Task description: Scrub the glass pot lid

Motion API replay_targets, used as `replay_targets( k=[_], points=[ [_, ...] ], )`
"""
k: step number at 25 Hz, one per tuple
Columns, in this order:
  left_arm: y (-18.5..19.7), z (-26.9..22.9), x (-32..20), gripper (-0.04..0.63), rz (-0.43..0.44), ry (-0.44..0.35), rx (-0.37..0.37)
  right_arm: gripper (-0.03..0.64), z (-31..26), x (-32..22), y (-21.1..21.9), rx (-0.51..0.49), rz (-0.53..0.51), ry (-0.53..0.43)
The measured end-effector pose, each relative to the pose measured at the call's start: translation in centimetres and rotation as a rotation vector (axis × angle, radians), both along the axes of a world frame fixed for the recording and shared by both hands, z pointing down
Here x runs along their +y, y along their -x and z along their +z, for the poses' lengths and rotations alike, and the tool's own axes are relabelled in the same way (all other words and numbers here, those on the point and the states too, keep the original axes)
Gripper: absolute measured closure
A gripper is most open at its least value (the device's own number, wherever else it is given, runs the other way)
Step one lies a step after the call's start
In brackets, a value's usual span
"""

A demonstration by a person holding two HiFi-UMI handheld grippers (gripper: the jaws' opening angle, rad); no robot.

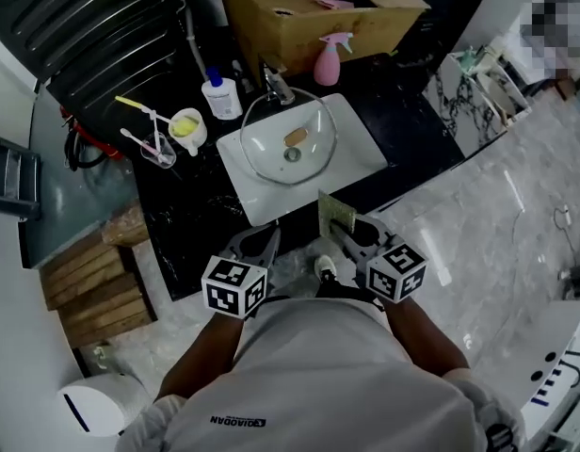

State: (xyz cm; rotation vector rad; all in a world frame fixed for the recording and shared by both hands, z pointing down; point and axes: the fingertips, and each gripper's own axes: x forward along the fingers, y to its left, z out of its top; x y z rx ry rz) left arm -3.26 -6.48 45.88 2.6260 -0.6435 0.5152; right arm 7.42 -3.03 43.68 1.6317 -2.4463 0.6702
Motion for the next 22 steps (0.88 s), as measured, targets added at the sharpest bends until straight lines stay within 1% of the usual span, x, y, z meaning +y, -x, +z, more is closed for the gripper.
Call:
replay_targets(
  k=[6, 10, 13, 18, 20, 22],
  points=[
    [-3.1, -0.3, -2.9, 0.58, -0.152, -0.019, -0.031, 0.532, -0.6, -4.7, -4.2, -0.012, -0.128, -0.018],
    [-5.1, -0.3, -4.0, 0.58, -0.225, -0.032, -0.042, 0.532, -0.3, -6.9, -6.5, -0.02, -0.192, -0.021],
    [-6.3, 0.1, -4.3, 0.58, -0.275, -0.029, -0.048, 0.532, 0.1, -8.1, -8.1, 0.005, -0.23, -0.025],
    [-7.1, 0.9, -4.0, 0.58, -0.341, -0.009, -0.051, 0.532, 1.4, -10.6, -9.7, 0.092, -0.269, -0.046],
    [-6.8, 1.2, -3.7, 0.58, -0.364, 0.006, -0.061, 0.532, 2.3, -12.0, -9.8, 0.159, -0.282, -0.05],
    [-6.5, 1.6, -3.7, 0.58, -0.389, 0.015, -0.068, 0.532, 3.6, -13.6, -9.8, 0.266, -0.292, -0.057]
  ],
)
